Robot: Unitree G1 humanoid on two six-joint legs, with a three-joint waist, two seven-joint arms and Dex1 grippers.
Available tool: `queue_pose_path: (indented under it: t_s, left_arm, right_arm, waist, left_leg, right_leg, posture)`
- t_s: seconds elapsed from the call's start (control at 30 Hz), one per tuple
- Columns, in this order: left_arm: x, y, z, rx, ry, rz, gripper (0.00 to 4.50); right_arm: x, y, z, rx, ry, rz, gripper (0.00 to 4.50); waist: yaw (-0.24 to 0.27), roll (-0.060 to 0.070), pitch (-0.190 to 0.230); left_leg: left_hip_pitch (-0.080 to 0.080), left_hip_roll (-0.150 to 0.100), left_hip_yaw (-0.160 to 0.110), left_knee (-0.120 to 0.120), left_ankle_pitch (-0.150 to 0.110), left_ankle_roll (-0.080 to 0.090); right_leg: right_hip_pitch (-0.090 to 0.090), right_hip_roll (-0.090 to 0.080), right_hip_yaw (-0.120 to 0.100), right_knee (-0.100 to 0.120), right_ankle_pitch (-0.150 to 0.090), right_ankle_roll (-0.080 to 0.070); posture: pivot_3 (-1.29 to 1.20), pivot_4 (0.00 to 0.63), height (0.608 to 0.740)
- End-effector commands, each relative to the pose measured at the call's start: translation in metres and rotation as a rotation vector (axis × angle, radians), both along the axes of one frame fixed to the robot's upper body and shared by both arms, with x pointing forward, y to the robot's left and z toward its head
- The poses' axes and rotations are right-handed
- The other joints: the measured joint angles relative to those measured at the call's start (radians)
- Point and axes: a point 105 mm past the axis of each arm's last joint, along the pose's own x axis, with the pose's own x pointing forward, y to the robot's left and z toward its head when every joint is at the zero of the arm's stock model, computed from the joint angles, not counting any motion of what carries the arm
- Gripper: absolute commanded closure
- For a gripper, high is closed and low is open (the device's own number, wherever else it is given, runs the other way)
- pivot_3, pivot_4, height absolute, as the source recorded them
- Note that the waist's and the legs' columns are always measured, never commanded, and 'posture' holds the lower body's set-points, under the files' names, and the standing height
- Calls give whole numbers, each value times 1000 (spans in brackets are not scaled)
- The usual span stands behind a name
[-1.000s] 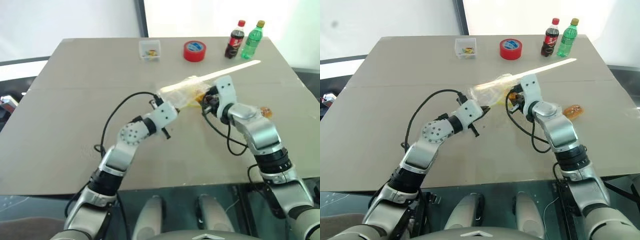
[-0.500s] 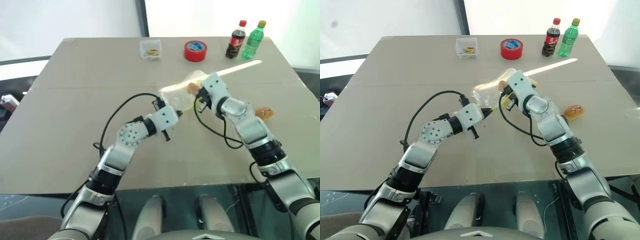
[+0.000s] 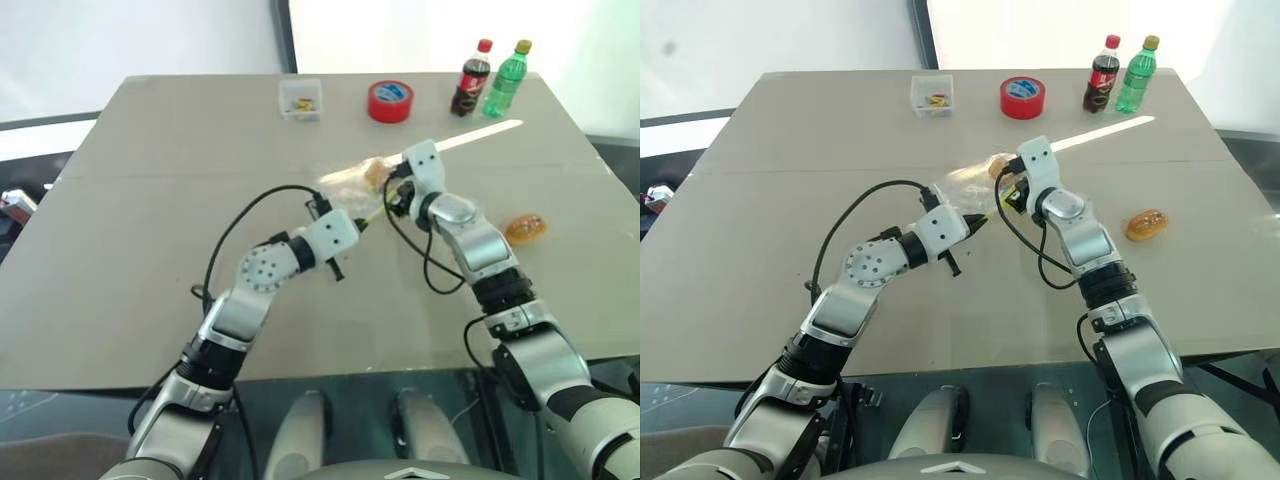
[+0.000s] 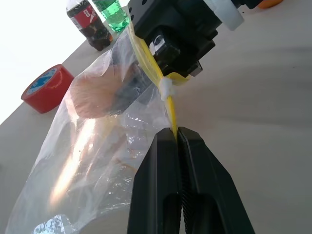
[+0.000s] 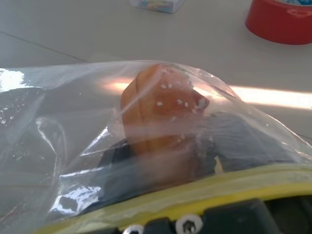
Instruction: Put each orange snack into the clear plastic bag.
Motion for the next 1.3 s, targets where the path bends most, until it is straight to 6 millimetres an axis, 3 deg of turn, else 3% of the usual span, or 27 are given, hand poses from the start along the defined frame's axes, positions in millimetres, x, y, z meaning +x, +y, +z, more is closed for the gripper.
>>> queue_pose_path:
  t_s: [0.03,0.2,0.43,0.53,0.77,1.1,1.3]
  left_arm:
    - [5,3,11,-40,-27,36,4500]
    - [8,4,9,-50,-20,67,4500]
    - [9,3,7,-61,-16,80,4500]
    - [9,2,7,-64,-15,81,4500]
    - [8,-3,5,-72,-8,74,4500]
    - [9,-2,2,-54,-6,67,4500]
    - [9,-3,1,-46,-6,61,4500]
  right_arm:
    - [-20,9,16,5,-13,160,467]
    - [-39,-18,20,43,77,196,467]
    - [-71,-78,18,-41,170,201,467]
    - [-76,-112,18,-60,199,115,467]
    - [-63,-193,13,-94,236,-265,467]
    - [-63,-214,3,-42,288,-499,467]
    - [-66,-220,10,19,296,-605,467]
  waist:
    - [0,0,0]
    - [1,0,0]
    - [8,0,0]
    - [8,0,0]
    - [4,0,0]
    - [6,0,0]
    - [7,0,0]
  left_leg:
    - [0,0,0,0,0,0]
    - [0,0,0,0,0,0]
    - [0,0,0,0,0,0]
    - [0,0,0,0,0,0]
    - [0,0,1,1,0,0]
    - [0,0,1,1,0,0]
    - [0,0,1,1,0,0]
  right_leg:
    - [0,0,0,0,0,0]
    - [0,0,0,0,0,0]
    - [1,0,0,-1,0,0]
    - [1,0,0,-1,0,0]
    - [1,0,1,0,0,0]
    - [1,0,2,0,0,0]
    - [1,0,1,0,0,0]
  posture:
    - [0,150,740]
    - [0,150,740]
    - [0,150,740]
    - [0,150,740]
    - [0,150,740]
    - [0,150,740]
    - [0,150,740]
